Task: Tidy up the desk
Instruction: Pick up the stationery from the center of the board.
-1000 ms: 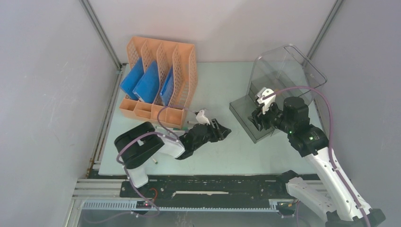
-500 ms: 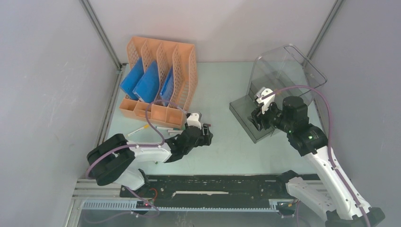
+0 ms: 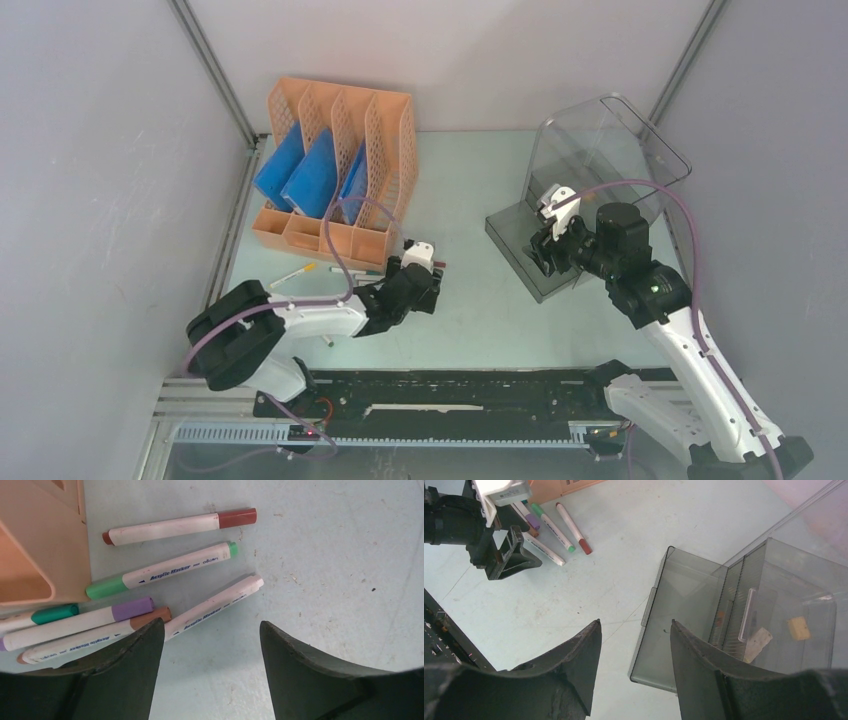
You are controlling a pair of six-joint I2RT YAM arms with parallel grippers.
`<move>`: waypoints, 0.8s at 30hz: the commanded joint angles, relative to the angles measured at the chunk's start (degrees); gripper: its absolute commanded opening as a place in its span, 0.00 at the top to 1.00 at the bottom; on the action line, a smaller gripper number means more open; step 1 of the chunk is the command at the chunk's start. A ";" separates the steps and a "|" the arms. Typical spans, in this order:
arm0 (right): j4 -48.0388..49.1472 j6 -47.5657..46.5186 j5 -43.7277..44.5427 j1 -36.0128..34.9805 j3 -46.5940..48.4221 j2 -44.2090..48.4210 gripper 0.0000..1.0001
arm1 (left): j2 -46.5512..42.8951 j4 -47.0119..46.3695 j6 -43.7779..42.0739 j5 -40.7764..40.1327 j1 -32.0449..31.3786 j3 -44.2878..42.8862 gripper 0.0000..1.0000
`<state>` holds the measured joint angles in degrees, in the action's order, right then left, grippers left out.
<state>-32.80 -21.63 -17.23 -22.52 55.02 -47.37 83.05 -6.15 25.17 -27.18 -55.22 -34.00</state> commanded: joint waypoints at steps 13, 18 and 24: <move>0.89 -0.32 -1.05 0.56 -0.10 -0.17 0.40 | 8.42 5.44 -6.15 1.55 -0.11 -7.35 0.39; 0.98 -0.36 -1.05 0.70 -0.19 -0.15 0.39 | 10.38 5.76 -6.27 3.30 0.26 -8.22 0.46; 0.98 -0.37 -1.19 0.78 -0.23 -0.19 0.40 | 11.71 5.78 -5.59 6.49 0.38 -8.54 0.60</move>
<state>-32.80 -21.71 -17.74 -22.09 55.02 -47.48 93.03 -2.04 19.90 -23.83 -55.09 -41.98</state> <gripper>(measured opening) 0.607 0.434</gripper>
